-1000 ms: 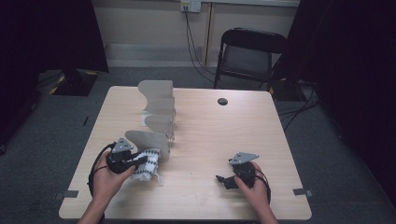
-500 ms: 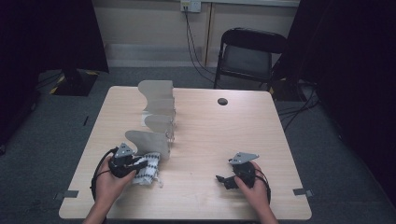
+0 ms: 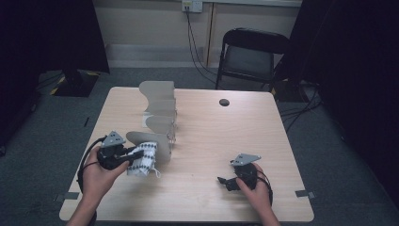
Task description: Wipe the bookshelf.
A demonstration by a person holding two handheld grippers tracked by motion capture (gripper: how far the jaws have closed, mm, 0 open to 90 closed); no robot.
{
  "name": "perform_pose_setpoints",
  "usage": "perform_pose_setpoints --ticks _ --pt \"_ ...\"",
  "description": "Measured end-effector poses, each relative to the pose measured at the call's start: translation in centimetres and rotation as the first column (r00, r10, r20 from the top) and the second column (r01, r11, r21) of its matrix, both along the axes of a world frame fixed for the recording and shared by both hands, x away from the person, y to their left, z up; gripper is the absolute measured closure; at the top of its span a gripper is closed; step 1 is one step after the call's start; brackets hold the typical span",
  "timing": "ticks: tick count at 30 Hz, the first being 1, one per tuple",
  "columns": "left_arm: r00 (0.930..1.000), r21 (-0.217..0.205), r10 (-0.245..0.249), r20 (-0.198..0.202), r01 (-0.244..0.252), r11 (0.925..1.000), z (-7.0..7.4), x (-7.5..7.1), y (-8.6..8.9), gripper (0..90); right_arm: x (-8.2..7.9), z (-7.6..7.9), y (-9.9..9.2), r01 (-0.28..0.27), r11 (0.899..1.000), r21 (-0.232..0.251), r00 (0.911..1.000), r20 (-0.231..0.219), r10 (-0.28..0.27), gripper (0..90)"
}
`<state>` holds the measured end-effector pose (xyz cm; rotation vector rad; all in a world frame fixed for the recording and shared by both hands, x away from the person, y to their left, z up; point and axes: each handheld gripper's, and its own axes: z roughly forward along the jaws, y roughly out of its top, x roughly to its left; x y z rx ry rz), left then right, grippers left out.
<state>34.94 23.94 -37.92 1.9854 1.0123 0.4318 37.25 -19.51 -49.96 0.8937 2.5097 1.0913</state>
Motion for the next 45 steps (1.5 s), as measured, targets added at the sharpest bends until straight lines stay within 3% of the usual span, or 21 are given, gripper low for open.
perform_pose_setpoints --ticks 3,8,18,19,22,28,39,45 --pt "0.9985 -0.008 0.001 0.055 -0.001 1.0000 2.4 -0.2 0.2 71.9 0.0 0.0 0.0 0.000 1.000 0.000 1.0000 0.000 0.000 12.5" --pt "0.9970 -0.021 0.011 0.076 -0.010 0.9997 2.9 -0.4 0.5 71.8 0.0 0.0 0.0 0.001 1.000 0.000 1.0000 0.000 -0.001 12.5" --pt "0.9996 0.001 0.028 0.004 -0.028 0.9996 -1.2 0.1 0.7 71.8 0.0 0.0 0.0 0.001 1.000 0.001 1.0000 0.001 -0.001 12.5" --pt "0.9993 0.003 0.035 -0.013 -0.034 0.9994 -2.3 0.1 0.7 71.8 0.0 0.0 0.0 0.000 1.000 0.000 1.0000 0.000 0.000 12.5" --pt "0.9992 0.009 0.036 -0.018 -0.036 0.9993 -3.3 0.2 0.9 71.7 0.0 0.0 0.0 0.001 1.000 0.000 1.0000 0.000 -0.001 12.5" --pt "0.9962 0.022 0.054 -0.068 -0.052 0.9984 -6.3 0.4 1.1 71.8 0.0 0.0 0.0 0.000 1.000 0.000 1.0000 0.000 0.000 12.5" --pt "0.9927 0.032 0.060 -0.105 -0.057 0.9979 -8.5 0.4 1.3 71.9 0.0 0.0 0.0 0.001 1.000 0.000 1.0000 0.000 -0.001 12.5" --pt "0.9920 0.036 0.064 -0.108 -0.061 0.9975 -8.4 0.3 1.4 72.0 0.0 0.0 0.0 0.000 1.000 0.000 1.0000 0.000 0.000 12.5"
